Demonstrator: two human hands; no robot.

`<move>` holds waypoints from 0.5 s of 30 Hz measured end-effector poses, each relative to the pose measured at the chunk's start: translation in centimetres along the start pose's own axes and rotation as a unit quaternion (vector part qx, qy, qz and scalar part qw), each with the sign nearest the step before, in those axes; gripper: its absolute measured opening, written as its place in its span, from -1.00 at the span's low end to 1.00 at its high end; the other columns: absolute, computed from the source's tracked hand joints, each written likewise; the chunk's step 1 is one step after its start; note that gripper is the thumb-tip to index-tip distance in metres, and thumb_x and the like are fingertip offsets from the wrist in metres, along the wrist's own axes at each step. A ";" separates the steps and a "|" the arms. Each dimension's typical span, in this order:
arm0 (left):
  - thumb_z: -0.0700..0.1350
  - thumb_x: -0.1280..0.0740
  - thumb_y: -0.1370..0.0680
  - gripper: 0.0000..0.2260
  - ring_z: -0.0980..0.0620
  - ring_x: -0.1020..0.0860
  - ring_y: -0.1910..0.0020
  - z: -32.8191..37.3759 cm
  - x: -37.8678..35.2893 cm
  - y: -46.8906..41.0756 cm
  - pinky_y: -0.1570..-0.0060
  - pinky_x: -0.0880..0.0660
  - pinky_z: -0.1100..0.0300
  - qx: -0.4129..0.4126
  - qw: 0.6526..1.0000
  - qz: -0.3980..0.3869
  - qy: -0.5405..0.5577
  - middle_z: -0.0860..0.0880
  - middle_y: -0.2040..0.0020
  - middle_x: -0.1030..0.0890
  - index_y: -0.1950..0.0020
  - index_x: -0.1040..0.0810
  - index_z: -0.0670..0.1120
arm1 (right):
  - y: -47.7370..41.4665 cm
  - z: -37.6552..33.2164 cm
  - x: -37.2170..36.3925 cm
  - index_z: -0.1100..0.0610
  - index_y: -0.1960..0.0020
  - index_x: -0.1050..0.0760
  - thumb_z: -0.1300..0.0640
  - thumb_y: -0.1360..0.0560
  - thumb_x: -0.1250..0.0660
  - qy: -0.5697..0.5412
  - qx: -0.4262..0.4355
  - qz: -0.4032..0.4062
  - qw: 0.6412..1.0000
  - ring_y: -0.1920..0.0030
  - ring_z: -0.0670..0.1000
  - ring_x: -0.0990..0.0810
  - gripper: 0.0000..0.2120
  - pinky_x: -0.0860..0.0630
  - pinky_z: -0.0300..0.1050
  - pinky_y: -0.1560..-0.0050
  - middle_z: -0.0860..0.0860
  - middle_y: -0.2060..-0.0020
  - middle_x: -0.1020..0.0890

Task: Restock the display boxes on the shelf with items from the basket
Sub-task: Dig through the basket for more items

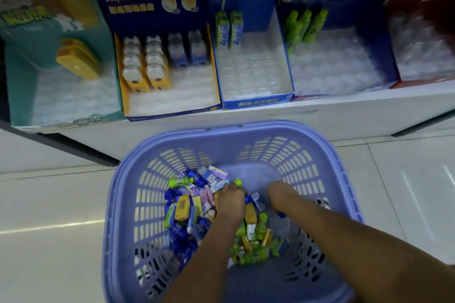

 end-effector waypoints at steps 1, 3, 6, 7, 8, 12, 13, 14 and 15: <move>-0.20 -0.25 -0.54 -0.70 -0.14 -0.39 -0.25 -0.1 0.1 0.0 -0.16 -0.40 0.03 0.006 1.000 -0.006 0.007 -0.12 -0.19 -0.51 -0.25 -0.53 -0.03 | 0.0 -0.3 0.6 0.16 0.13 -0.35 0.18 -0.58 -0.17 0.017 0.009 -0.050 0.999 0.08 0.05 -0.33 -0.89 -0.29 -0.10 0.05 0.10 0.08 -0.40; -0.13 -0.29 -0.55 -0.71 -0.16 -0.46 -0.20 -0.1 0.6 0.0 -0.13 -0.42 0.02 0.026 0.996 -0.026 0.078 -0.16 -0.18 -0.53 -0.28 -0.48 -0.08 | 1.2 -0.5 3.4 0.16 0.12 -0.48 0.09 -0.54 -0.29 -0.006 0.033 -0.086 0.996 0.12 0.03 -0.42 -0.86 -0.36 -0.18 0.08 0.12 0.09 -0.49; -0.19 -0.27 -0.56 -0.91 -0.10 -0.51 0.16 0.7 3.5 0.4 0.13 -0.45 0.06 0.054 0.951 -0.036 0.302 -0.17 0.11 -0.52 -0.02 -0.44 -0.17 | 4.4 0.5 9.0 0.16 0.01 -0.61 0.20 -0.43 -0.44 -0.172 0.128 -0.017 0.977 0.23 -0.05 -0.55 -0.86 -0.47 -0.28 0.23 0.08 0.18 -0.63; -0.22 -0.27 -0.55 -0.94 -0.04 -0.46 0.28 1.2 4.9 0.6 0.25 -0.43 0.10 0.068 0.926 -0.033 0.370 -0.12 0.22 -0.48 0.08 -0.40 -0.17 | 6.1 1.0 10.7 0.18 -0.03 -0.60 0.25 -0.42 -0.44 -0.238 0.162 -0.007 0.958 0.22 -0.07 -0.56 -0.81 -0.48 -0.29 0.21 0.07 0.17 -0.63; -0.26 -0.26 -0.55 -0.92 0.01 -0.44 0.37 1.6 6.3 0.9 0.36 -0.41 0.19 0.086 0.889 -0.031 0.449 -0.08 0.29 -0.48 0.13 -0.39 -0.16 | 7.7 1.5 12.3 0.18 -0.06 -0.59 0.29 -0.42 -0.43 -0.289 0.193 -0.010 0.937 0.21 -0.10 -0.56 -0.78 -0.49 -0.31 0.20 0.06 0.16 -0.62; -0.27 -0.21 -0.56 -0.88 0.12 -0.45 0.51 4.6 12.4 2.8 0.52 -0.36 0.30 0.037 0.682 -0.091 0.725 0.00 0.43 -0.58 0.14 -0.48 -0.15 | 13.2 3.1 15.8 0.20 -0.06 -0.55 0.43 -0.40 -0.39 -0.402 0.328 -0.005 0.855 0.08 -0.02 -0.57 -0.73 -0.50 -0.20 -0.01 0.15 0.02 -0.63; -0.22 -0.24 -0.56 -0.90 0.12 -0.45 0.49 5.5 13.8 3.5 0.53 -0.35 0.30 0.003 0.662 -0.109 0.742 0.00 0.41 -0.58 0.12 -0.53 -0.15 | 14.3 3.6 16.2 0.20 -0.06 -0.54 0.44 -0.40 -0.38 -0.422 0.354 0.004 0.835 0.03 0.02 -0.56 -0.72 -0.50 -0.17 -0.05 0.17 -0.01 -0.63; -0.16 -0.29 -0.54 -0.90 0.12 -0.44 0.47 6.3 15.1 4.2 0.52 -0.34 0.31 -0.035 0.653 -0.124 0.746 -0.01 0.37 -0.58 0.09 -0.57 -0.15 | 15.2 4.1 16.5 0.20 -0.06 -0.54 0.44 -0.40 -0.37 -0.437 0.376 0.009 0.817 -0.01 0.03 -0.56 -0.72 -0.50 -0.16 -0.07 0.15 -0.03 -0.63; -0.12 -0.35 -0.51 -0.89 0.12 -0.43 0.46 7.1 16.1 4.9 0.51 -0.34 0.31 -0.068 0.653 -0.137 0.742 -0.03 0.34 -0.59 0.07 -0.59 -0.15 | 16.1 4.5 16.7 0.20 -0.05 -0.53 0.45 -0.40 -0.36 -0.449 0.391 0.018 0.804 -0.03 0.03 -0.57 -0.72 -0.51 -0.17 -0.08 0.13 -0.03 -0.64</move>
Point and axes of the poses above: each hand's wrist, its own y-axis away from the middle knuckle, its own x-axis out of the back of the hand, z = x × y, the point moved 3 cm from there along -y, towards the middle knuckle
